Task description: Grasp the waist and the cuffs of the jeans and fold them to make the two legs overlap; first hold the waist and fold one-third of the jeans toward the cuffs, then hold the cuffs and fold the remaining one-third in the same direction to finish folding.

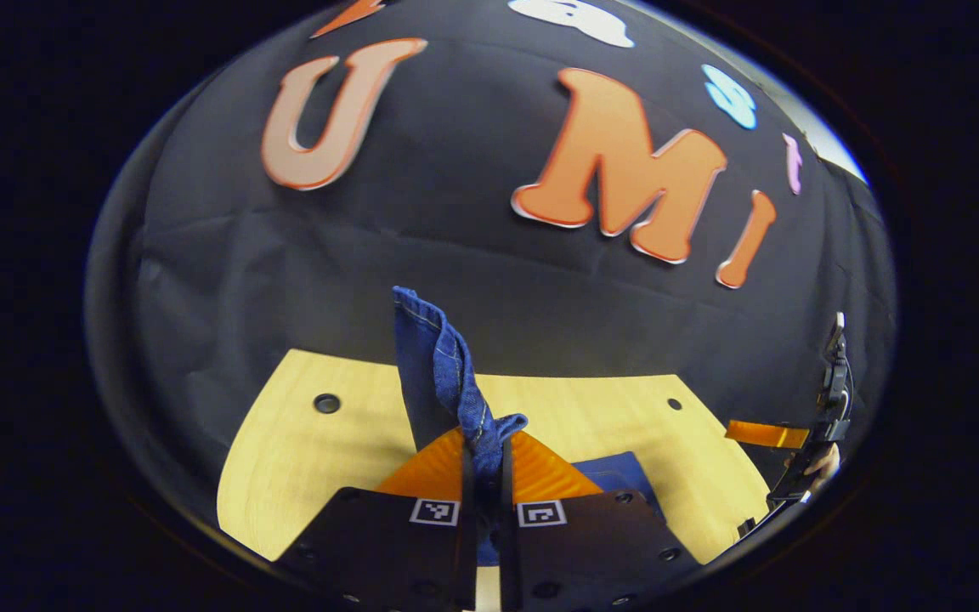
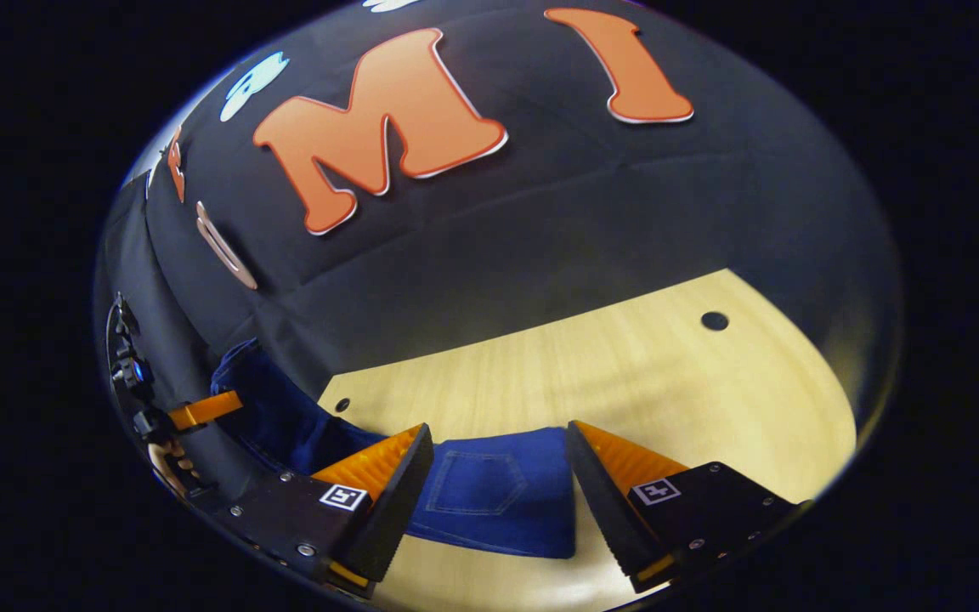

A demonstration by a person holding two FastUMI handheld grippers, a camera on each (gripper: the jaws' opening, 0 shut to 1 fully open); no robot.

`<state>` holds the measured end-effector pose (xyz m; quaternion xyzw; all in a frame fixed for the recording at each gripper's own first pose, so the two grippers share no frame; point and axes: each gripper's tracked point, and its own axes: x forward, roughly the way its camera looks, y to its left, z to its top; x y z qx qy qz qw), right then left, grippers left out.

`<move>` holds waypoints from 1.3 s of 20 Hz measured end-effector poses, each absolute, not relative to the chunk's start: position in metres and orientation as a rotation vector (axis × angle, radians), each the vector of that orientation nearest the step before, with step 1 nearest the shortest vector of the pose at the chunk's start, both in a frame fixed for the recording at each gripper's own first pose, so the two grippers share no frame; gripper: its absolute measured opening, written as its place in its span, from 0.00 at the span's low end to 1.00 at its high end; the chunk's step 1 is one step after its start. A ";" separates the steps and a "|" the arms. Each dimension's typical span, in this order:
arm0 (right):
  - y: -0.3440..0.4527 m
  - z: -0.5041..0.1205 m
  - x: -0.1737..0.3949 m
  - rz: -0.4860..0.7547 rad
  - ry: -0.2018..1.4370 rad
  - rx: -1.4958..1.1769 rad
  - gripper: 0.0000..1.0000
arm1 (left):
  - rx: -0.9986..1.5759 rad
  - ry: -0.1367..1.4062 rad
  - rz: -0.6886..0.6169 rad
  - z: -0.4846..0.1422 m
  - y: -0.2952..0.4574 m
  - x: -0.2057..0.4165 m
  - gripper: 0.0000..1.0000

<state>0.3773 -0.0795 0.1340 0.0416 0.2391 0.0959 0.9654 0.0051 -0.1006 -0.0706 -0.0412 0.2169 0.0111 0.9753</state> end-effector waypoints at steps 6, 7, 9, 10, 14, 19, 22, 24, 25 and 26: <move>-0.144 0.179 0.372 0.138 0.400 0.049 0.97 | -0.021 0.562 -0.140 -0.131 -0.246 0.049 0.11; -0.155 0.181 0.369 0.131 0.396 0.048 0.97 | -0.014 0.588 -0.156 -0.152 -0.262 0.051 0.11; -0.173 0.183 0.364 0.115 0.396 0.046 0.97 | 0.012 0.648 -0.173 -0.192 -0.297 0.054 0.11; -0.181 0.182 0.361 0.106 0.399 0.046 0.98 | 0.030 0.683 -0.178 -0.211 -0.309 0.055 0.11; -0.202 0.171 0.353 0.072 0.425 0.029 0.97 | 0.173 0.780 -0.148 -0.284 -0.342 0.053 0.11; -0.220 0.164 0.343 0.054 0.441 -0.002 0.97 | 0.373 0.833 -0.094 -0.338 -0.354 0.046 0.12; -0.223 0.162 0.341 0.053 0.448 -0.018 0.98 | 0.312 0.869 -0.155 -0.359 -0.377 0.037 0.41; -0.225 0.162 0.339 0.056 0.449 -0.032 0.98 | 0.261 0.851 -0.185 -0.352 -0.395 0.036 0.80; -0.226 0.162 0.339 0.057 0.450 -0.037 0.97 | 0.233 0.841 -0.193 -0.346 -0.403 0.032 1.00; -0.227 0.162 0.339 0.055 0.451 -0.037 0.97 | 0.201 0.826 -0.207 -0.337 -0.406 0.030 1.00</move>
